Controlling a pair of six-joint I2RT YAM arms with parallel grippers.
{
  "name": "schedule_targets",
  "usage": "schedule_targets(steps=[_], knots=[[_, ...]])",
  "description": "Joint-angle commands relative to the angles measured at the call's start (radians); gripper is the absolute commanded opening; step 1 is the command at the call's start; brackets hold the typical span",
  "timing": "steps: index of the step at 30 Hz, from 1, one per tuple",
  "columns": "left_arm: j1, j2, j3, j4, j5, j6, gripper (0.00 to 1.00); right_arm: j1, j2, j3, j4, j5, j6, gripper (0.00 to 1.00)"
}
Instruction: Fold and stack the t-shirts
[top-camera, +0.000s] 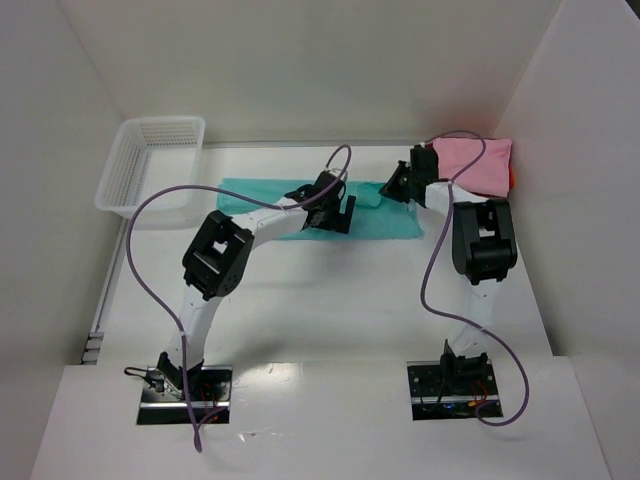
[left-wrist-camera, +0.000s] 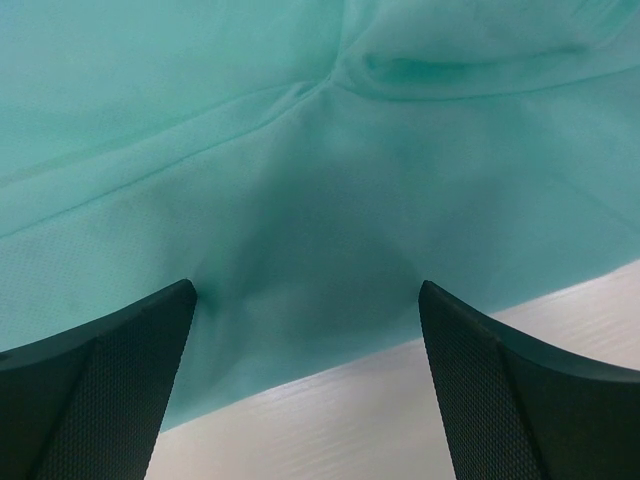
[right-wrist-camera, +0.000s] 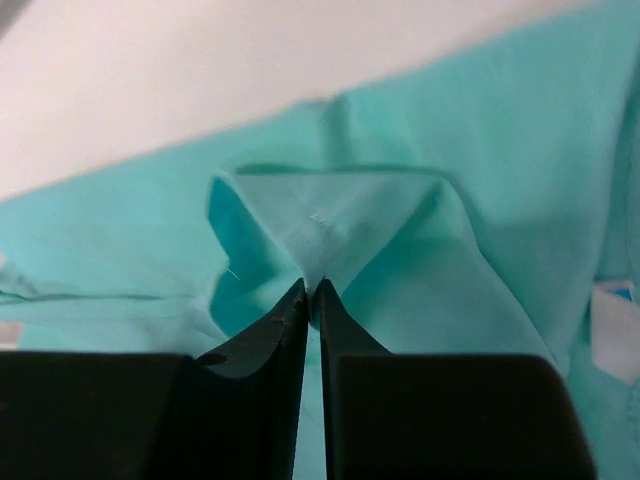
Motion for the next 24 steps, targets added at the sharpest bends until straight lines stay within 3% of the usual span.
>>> schedule_targets(steps=[1,7,14,16,19,24], knots=[[-0.012,0.028,0.016,-0.065,-0.039,-0.006,1.00,0.006,0.025,0.117,0.051,0.007,0.004,0.10],[-0.012,0.028,-0.012,-0.074,-0.039,-0.006,1.00,0.006,0.101,0.216,0.031,0.007,0.022,0.05],[-0.012,0.037,-0.020,-0.083,-0.032,-0.006,1.00,0.006,0.186,0.340,-0.020,0.020,0.010,0.06],[-0.012,0.037,-0.022,-0.083,-0.029,-0.006,1.00,0.000,0.219,0.409,-0.058,0.020,-0.001,0.14],[-0.012,0.037,-0.022,-0.083,-0.029,-0.001,1.00,-0.003,0.226,0.464,-0.097,0.020,-0.010,0.38],[-0.012,0.037,-0.013,-0.093,-0.029,0.003,1.00,-0.023,0.105,0.350,-0.081,0.055,-0.022,0.59]])
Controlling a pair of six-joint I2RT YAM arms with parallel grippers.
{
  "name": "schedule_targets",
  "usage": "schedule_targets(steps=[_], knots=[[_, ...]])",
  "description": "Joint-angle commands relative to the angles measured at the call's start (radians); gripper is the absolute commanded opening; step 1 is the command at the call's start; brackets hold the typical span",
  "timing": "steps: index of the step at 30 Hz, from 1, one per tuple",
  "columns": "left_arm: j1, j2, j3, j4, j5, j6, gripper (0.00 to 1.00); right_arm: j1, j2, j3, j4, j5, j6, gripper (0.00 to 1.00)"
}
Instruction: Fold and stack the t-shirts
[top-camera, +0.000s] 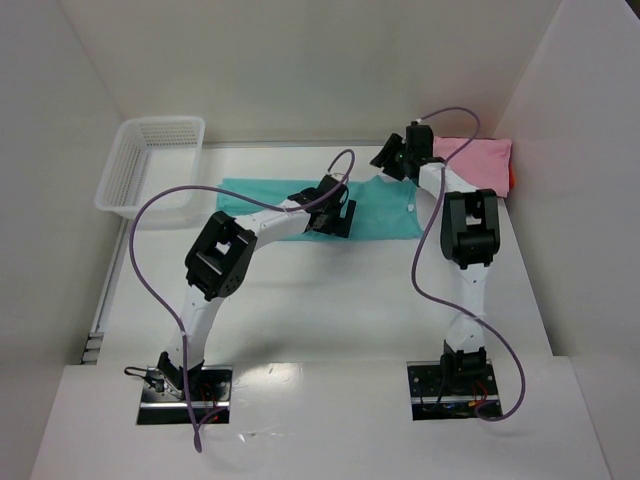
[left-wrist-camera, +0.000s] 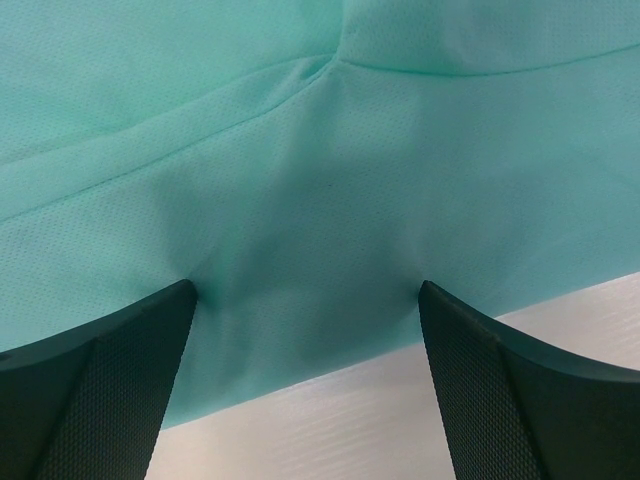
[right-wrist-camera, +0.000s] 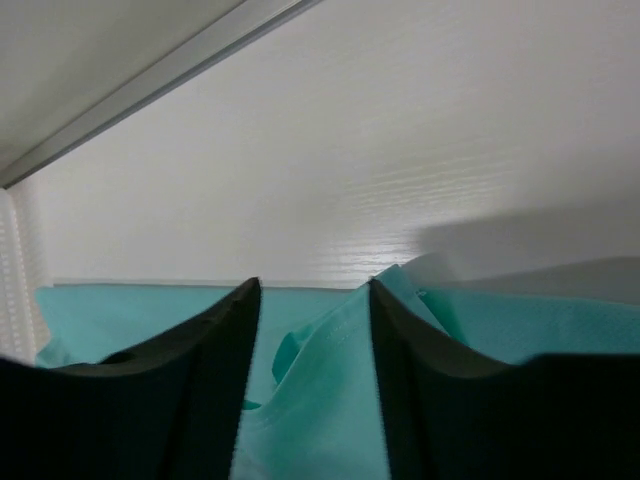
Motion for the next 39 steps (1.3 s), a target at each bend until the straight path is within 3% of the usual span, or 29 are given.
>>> schedule_targets(steps=[1,14,22,32,38,39], knots=[[-0.001,0.021,-0.010,-0.061,0.006,-0.001,1.00,-0.017,-0.156,-0.085,0.005,0.050,-0.029,0.60],[0.008,0.021,-0.003,-0.071,-0.002,-0.002,1.00,-0.036,-0.603,-0.682,0.038,0.206,0.010,0.59],[0.008,0.021,0.022,-0.071,0.015,-0.010,1.00,-0.045,-0.645,-0.800,0.028,0.227,0.001,0.59],[0.017,0.031,0.026,-0.080,0.035,-0.010,1.00,-0.045,-0.551,-0.779,0.019,0.256,-0.050,0.60],[0.026,0.031,0.035,-0.080,0.035,-0.010,1.00,-0.045,-0.481,-0.705,-0.043,0.245,-0.059,0.36],[0.026,0.031,0.036,-0.080,0.035,-0.010,1.00,-0.045,-0.471,-0.705,-0.052,0.245,-0.059,0.28]])
